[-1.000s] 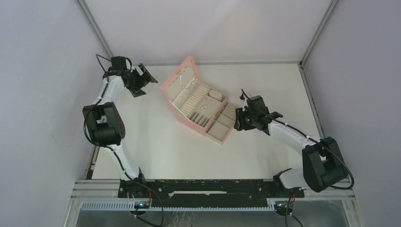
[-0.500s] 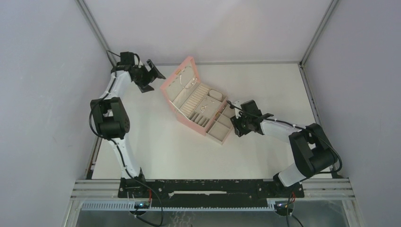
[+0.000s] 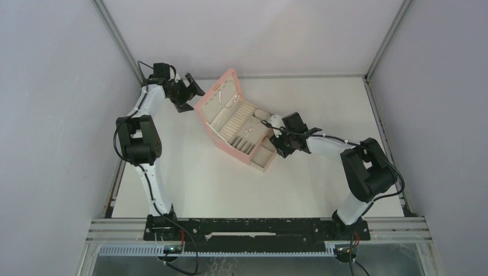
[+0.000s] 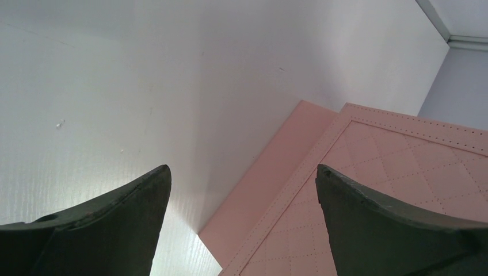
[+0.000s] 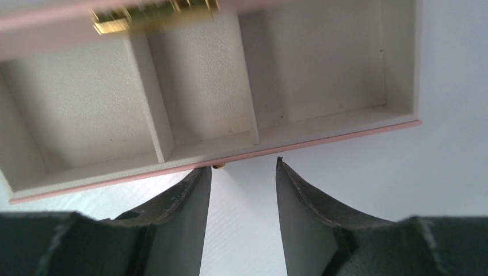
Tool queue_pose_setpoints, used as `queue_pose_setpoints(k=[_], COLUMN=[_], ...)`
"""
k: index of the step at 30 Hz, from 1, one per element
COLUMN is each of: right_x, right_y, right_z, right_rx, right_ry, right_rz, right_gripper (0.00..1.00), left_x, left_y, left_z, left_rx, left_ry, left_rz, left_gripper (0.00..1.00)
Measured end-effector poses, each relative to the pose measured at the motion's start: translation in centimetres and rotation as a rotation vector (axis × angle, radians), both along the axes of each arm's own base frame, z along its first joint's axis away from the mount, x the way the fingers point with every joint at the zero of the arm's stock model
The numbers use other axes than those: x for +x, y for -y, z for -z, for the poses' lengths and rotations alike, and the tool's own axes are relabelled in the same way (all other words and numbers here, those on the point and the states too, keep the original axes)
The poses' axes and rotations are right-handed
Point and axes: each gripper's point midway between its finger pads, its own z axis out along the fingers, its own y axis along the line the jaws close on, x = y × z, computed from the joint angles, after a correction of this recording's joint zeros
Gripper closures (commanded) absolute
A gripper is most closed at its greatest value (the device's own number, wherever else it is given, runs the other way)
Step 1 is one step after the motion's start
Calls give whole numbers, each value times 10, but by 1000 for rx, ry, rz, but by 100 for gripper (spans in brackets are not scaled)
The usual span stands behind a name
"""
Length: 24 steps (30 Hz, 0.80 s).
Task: Organize the mixed jewelry
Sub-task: Insert the compartment layer into the jewelry box.
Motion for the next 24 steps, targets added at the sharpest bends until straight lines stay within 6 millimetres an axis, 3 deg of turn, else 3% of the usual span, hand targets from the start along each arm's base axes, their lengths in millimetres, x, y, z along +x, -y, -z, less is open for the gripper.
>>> queue_pose_setpoints(k=[11,14,22,23,24], right_x=[35,32,7,3,-3], right_y=[-43,-41,-10,-9,-10], right_z=[-37,-39,-59,-59,-57], right_rx=[81,136,324,338,352], right_ry=[75,40,-5,-3,-6], right_rz=[-79,-27,246,260,270], right_gripper=[46,46,49,52,63], left_x=[-4,-4,-5,-5,-5], left_y=[8,8,8,8,8], left_z=[8,8,8,9,9], left_rx=[-33,-33,-33,-32,-31], left_ry=[-26,-27,-30,-30,-29], left_rz=[29,30,32,34,37], left_gripper=[0,0,0,0,0])
